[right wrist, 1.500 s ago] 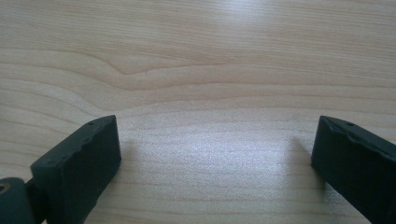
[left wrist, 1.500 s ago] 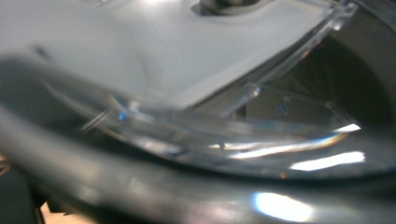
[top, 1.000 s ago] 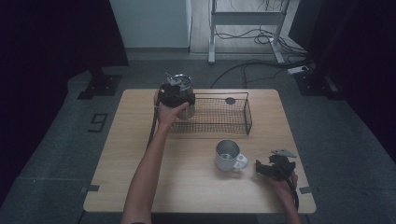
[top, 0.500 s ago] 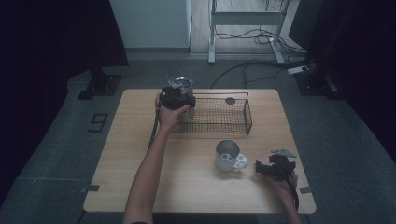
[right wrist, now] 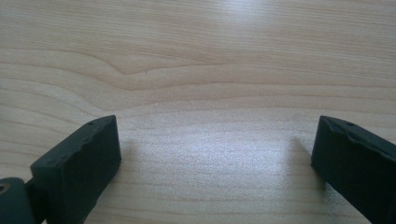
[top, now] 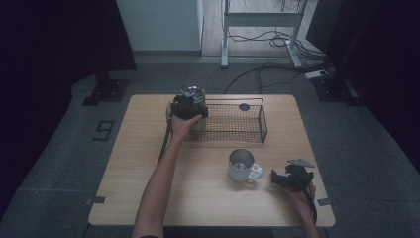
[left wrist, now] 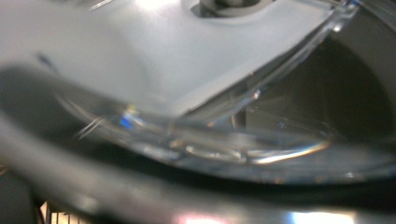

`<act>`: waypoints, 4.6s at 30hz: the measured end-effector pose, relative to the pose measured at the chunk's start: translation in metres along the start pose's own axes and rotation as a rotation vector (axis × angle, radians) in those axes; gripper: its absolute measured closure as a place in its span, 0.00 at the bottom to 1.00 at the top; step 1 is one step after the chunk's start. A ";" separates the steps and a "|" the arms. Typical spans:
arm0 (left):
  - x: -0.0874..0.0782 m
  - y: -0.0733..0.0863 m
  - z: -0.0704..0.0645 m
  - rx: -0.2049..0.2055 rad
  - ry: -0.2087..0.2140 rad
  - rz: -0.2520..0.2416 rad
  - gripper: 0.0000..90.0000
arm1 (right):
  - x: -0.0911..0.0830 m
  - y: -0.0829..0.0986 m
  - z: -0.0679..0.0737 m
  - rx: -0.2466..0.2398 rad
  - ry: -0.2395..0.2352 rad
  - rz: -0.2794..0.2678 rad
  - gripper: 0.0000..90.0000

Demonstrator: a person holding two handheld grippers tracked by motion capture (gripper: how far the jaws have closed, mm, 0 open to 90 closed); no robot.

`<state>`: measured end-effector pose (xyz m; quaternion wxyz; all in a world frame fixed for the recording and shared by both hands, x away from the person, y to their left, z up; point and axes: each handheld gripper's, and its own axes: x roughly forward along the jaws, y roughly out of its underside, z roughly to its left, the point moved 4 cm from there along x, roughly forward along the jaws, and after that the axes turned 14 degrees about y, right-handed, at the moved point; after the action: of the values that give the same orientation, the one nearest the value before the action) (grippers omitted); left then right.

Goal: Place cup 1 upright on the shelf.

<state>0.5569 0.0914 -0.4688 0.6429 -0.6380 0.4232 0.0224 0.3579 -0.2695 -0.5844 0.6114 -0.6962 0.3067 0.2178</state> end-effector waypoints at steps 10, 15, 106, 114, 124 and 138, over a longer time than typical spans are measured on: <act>0.006 0.006 0.003 -0.009 -0.006 0.014 0.04 | 0.000 0.000 0.000 0.000 0.000 0.000 0.01; 0.008 0.009 0.004 -0.015 -0.011 0.018 0.04 | 0.000 0.000 0.000 0.000 0.000 0.000 0.01; -0.103 0.077 -0.023 0.084 0.109 -0.077 0.09 | 0.000 0.000 0.000 0.001 0.001 0.002 0.01; -0.119 0.106 -0.021 0.053 0.124 -0.060 0.10 | 0.000 0.000 0.000 0.002 0.001 0.002 0.01; -0.135 0.152 -0.020 0.049 0.124 -0.036 0.12 | 0.000 0.000 0.000 0.002 0.002 0.003 0.01; -0.140 0.201 -0.014 0.035 0.113 0.039 0.14 | 0.001 -0.001 0.000 0.014 0.015 0.005 0.01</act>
<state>0.3458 0.1888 -0.5475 0.6284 -0.6187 0.4715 -0.0087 0.3587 -0.2696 -0.5844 0.6133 -0.6929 0.3144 0.2118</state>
